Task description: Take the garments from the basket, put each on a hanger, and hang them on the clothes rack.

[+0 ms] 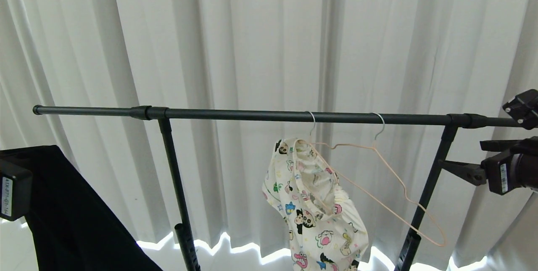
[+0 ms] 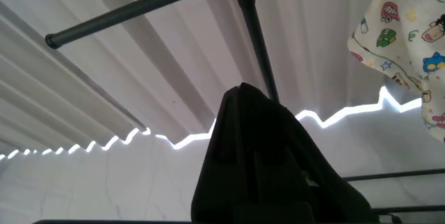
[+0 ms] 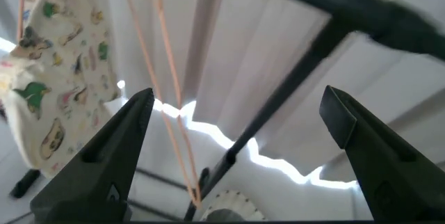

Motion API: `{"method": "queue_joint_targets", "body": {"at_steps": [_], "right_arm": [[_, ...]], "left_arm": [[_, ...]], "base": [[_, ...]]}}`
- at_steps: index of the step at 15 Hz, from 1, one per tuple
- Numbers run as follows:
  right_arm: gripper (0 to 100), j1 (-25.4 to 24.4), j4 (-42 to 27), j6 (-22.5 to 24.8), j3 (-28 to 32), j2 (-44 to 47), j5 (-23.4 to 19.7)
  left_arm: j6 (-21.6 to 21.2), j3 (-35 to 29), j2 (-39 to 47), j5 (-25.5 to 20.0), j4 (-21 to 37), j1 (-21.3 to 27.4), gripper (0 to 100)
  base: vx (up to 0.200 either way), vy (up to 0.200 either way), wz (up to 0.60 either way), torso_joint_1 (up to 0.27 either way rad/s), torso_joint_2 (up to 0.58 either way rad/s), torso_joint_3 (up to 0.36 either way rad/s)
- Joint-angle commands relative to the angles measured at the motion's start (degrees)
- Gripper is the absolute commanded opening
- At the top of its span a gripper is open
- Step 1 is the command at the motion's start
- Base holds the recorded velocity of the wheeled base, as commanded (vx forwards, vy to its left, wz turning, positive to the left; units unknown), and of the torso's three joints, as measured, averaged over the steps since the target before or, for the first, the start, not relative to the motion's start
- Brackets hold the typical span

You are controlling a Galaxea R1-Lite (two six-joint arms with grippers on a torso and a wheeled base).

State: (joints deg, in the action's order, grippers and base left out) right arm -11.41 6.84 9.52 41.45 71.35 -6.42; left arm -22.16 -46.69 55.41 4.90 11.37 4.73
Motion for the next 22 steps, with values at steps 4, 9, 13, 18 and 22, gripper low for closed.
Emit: {"method": "queue_joint_targets", "body": {"at_steps": [4, 9, 13, 18, 22], "right_arm": [[100, -0.72, 0.46, -0.38, -1.19, 10.83, -5.00], [100, -0.72, 6.87, -0.20, 0.30, 21.90, -5.70], [100, -0.72, 7.05, -0.38, 3.02, 29.20, -5.79], [100, -0.72, 12.67, -1.52, 2.94, 36.31, -5.79], [100, -0.72, 15.22, -2.58, 3.02, 38.42, -5.88]], "left_arm": [[-3.15, -0.24, -1.88, 0.02, -0.04, 0.19, 0], [-4.29, -0.95, -3.20, 0.20, -1.53, 0.19, 0], [-4.29, -1.03, -4.08, 0.11, -1.79, 0.19, 0], [-4.20, -2.35, -4.61, 0.11, -1.79, 0.28, 0], [-4.29, -2.18, -4.43, 0.11, -1.79, 0.28, 0]], "base": [[0.000, 0.000, 0.00, 0.000, 0.00, 0.000], [0.000, 0.000, 0.00, 0.000, 0.00, 0.000], [0.000, 0.000, 0.00, 0.000, 0.00, 0.000], [0.000, 0.000, 0.00, 0.000, 0.00, 0.000], [0.000, 0.000, 0.00, 0.000, 0.00, 0.000]]}}
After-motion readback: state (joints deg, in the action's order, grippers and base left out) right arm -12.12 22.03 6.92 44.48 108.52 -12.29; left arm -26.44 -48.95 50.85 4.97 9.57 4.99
